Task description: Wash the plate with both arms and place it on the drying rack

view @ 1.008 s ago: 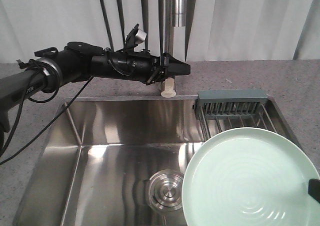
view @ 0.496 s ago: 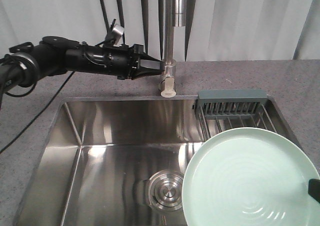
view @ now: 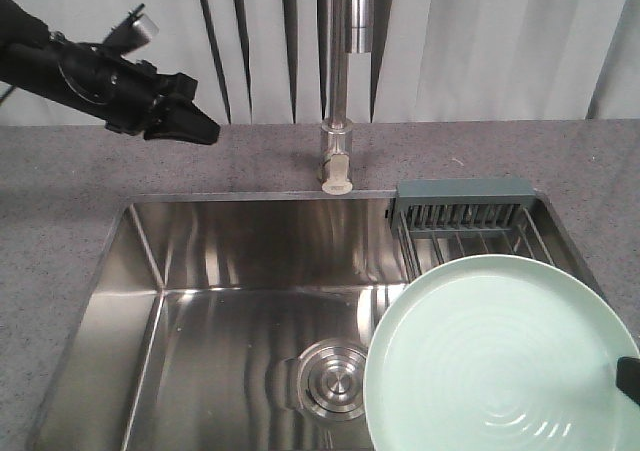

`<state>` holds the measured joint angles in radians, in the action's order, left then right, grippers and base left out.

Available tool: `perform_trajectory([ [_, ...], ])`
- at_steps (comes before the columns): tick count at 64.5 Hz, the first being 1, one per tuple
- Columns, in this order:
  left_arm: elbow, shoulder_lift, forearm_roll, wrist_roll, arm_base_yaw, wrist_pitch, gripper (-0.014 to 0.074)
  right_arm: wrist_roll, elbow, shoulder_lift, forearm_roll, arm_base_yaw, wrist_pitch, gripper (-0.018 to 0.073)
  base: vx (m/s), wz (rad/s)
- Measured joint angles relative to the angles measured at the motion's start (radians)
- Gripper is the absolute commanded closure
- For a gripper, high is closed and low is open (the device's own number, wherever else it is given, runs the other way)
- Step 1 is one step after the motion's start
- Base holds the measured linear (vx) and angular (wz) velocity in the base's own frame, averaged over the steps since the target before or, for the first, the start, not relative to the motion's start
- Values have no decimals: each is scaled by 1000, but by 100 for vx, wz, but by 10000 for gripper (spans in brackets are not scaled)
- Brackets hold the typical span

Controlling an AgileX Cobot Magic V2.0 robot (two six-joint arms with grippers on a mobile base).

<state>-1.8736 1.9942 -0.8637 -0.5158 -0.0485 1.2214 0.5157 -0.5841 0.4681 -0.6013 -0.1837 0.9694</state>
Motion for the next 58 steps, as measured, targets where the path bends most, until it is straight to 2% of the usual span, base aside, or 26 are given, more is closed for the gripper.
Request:
perform_trajectory([
  [4, 0, -58, 68, 21, 0, 6, 603, 0, 0, 0, 0, 0, 0, 561, 0, 0],
  [11, 0, -166, 141, 43, 0, 13, 603, 0, 0, 0, 0, 0, 0, 561, 0, 0],
  [30, 0, -458, 207, 61, 0, 34, 603, 0, 0, 0, 0, 0, 0, 561, 0, 0],
  [38, 29, -572, 211, 64, 0, 35, 603, 0, 0, 0, 0, 0, 0, 561, 0, 0],
  [47, 195, -736, 211, 64, 0, 26, 603, 0, 0, 0, 0, 0, 0, 561, 0, 0],
  [58, 528, -960, 213, 39, 0, -108, 603, 0, 0, 0, 0, 0, 0, 561, 0, 0],
])
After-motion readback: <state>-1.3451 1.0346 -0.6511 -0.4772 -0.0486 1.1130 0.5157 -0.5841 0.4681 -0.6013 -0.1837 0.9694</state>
